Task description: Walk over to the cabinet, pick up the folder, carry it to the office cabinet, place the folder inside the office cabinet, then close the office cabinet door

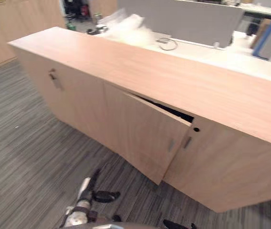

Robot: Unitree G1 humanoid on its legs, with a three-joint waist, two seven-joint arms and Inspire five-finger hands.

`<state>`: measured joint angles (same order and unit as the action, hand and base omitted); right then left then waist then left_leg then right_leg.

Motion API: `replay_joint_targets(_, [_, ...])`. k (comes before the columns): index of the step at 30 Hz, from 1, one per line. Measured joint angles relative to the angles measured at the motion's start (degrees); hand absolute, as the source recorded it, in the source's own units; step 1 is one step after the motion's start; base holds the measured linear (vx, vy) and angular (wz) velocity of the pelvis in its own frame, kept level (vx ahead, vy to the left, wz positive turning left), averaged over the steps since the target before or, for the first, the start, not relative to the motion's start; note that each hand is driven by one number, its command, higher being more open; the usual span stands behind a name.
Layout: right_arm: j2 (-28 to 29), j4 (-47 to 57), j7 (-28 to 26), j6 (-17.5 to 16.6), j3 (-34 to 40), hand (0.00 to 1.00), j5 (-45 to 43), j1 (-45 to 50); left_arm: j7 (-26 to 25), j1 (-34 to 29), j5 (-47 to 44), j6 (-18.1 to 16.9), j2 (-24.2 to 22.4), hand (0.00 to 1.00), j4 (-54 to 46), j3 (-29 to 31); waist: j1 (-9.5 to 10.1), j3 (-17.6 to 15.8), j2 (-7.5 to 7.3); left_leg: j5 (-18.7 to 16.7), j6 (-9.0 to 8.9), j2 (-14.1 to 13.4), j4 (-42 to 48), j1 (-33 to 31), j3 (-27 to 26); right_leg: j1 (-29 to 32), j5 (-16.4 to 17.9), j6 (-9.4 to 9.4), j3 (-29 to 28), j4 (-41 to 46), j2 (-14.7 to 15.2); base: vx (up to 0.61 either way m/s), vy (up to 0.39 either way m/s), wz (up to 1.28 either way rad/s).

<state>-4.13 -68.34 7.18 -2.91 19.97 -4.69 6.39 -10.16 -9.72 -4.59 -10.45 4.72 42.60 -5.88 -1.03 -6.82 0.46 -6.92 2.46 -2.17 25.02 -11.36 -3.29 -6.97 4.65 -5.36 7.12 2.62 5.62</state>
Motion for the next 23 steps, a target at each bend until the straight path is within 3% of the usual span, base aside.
replay_joint_targets(1, [0.01, 0.09, 0.09, 0.13, 0.32, 1.00, -0.03, -0.04, -0.07, 0.02, -2.68, 0.23, -0.15, 1.00, 0.58, 1.07, 0.02, -0.16, 0.10, -0.12, -0.20, 0.18, 0.53, -0.36, 2.84, 0.40, -0.15, 0.20, -0.88, 0.07, -0.32, 0.07, -0.093, -0.73])
replay_joint_targets(3, [-0.60, 0.34, 0.48, 0.40, 0.32, 1.00, -0.09, 0.11, 1.03, -0.11, -13.34, 0.66, -1.23, 1.00, 2.79, 3.46, 0.75, 0.10, 1.13, -2.55, -4.07, 0.63, 0.29, -0.44, 13.63, 2.77, -0.59, 0.65, -4.14, 0.65, -1.87, 0.07, -0.046, -0.71])
replay_joint_targets(4, [-0.66, 0.45, 0.54, 0.48, 0.32, 1.00, -0.09, 0.06, 1.63, -0.02, -15.05, 0.63, -1.69, 1.00, 3.60, 4.10, 0.78, 0.28, 1.46, -3.24, -5.09, 0.70, -0.67, 0.36, 15.93, 3.11, -0.59, 0.64, -4.75, 0.84, -2.12, 0.08, -0.003, -0.65])
replay_joint_targets(5, [-0.33, 0.98, 0.38, 0.73, 0.18, 1.00, -0.09, 0.04, 4.59, 0.88, -18.10, 0.92, -2.22, 1.00, 6.04, 5.23, 0.73, 0.01, 0.93, -3.39, -4.96, 0.60, -3.57, 2.46, 16.15, 3.52, -0.58, 0.63, -6.24, 1.36, -2.20, 0.04, 0.008, -0.63])
replay_joint_targets(7, [0.03, 1.96, 0.01, 1.01, -1.09, 1.00, -0.03, 0.09, 5.92, 1.50, -18.56, 0.97, -2.08, 1.00, 7.65, 6.64, 0.84, 0.23, 0.13, -3.10, -4.92, 0.30, -5.44, 4.16, 13.67, 3.70, -0.77, 0.38, -8.44, 1.51, -1.68, 0.01, 0.031, -0.68])
replay_joint_targets(11, [0.96, 2.77, -0.65, 1.10, -0.75, 1.00, -2.36, 2.38, 6.96, 1.80, -14.71, 0.92, -2.18, 1.00, 12.36, 7.63, 0.55, 4.39, -0.60, -0.10, -4.67, 0.88, -14.57, 9.26, 9.28, 3.71, -1.78, -0.34, -12.20, -1.01, 0.50, 0.05, 0.045, -0.49])
replay_joint_targets(13, [1.16, 2.65, -0.74, 1.07, 0.57, 1.00, -3.60, 3.02, 7.54, 2.15, -10.73, 0.92, -2.11, 1.00, 14.06, 7.31, 0.46, 5.20, -0.57, 1.39, -4.69, 1.18, -18.13, 11.62, 8.87, 2.88, -1.87, -0.39, -12.34, -1.84, 0.97, 0.05, 0.009, -0.08])
replay_joint_targets(23, [1.77, 0.79, -2.26, 1.11, 5.89, 1.00, -4.33, 2.48, 9.08, 4.03, 0.85, 2.19, -0.10, 1.00, 19.91, 4.23, 0.15, 5.21, -0.41, 1.63, -4.63, -0.12, -21.05, 16.04, 6.93, 0.64, -2.12, 0.07, -13.30, -2.70, -0.41, 0.04, -0.013, -0.11])
